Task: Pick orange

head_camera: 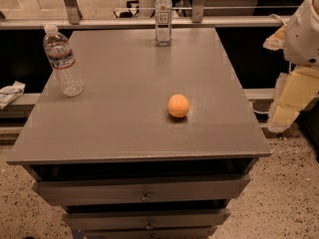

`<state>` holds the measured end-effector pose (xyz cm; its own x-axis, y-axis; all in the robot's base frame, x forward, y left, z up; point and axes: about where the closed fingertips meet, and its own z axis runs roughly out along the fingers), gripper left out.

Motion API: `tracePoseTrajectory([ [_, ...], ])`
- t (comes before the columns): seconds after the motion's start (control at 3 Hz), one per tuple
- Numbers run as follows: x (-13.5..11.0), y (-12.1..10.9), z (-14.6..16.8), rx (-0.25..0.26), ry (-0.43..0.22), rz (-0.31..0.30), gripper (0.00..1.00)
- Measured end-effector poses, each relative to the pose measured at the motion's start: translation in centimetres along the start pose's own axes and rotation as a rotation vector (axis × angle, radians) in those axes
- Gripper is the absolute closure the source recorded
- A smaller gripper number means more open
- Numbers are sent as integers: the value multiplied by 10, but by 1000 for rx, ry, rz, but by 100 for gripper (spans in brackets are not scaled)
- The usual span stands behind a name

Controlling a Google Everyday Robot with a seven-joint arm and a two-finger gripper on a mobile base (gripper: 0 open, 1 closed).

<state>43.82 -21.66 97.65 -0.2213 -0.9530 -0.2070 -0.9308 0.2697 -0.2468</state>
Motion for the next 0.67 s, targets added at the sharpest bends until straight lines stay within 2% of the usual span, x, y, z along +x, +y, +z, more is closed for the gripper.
tracePoseTrajectory([
  [0.33,0,0,0,0,0,0,0],
  [0.67,-4,-2,16,-7,-54,12,0],
])
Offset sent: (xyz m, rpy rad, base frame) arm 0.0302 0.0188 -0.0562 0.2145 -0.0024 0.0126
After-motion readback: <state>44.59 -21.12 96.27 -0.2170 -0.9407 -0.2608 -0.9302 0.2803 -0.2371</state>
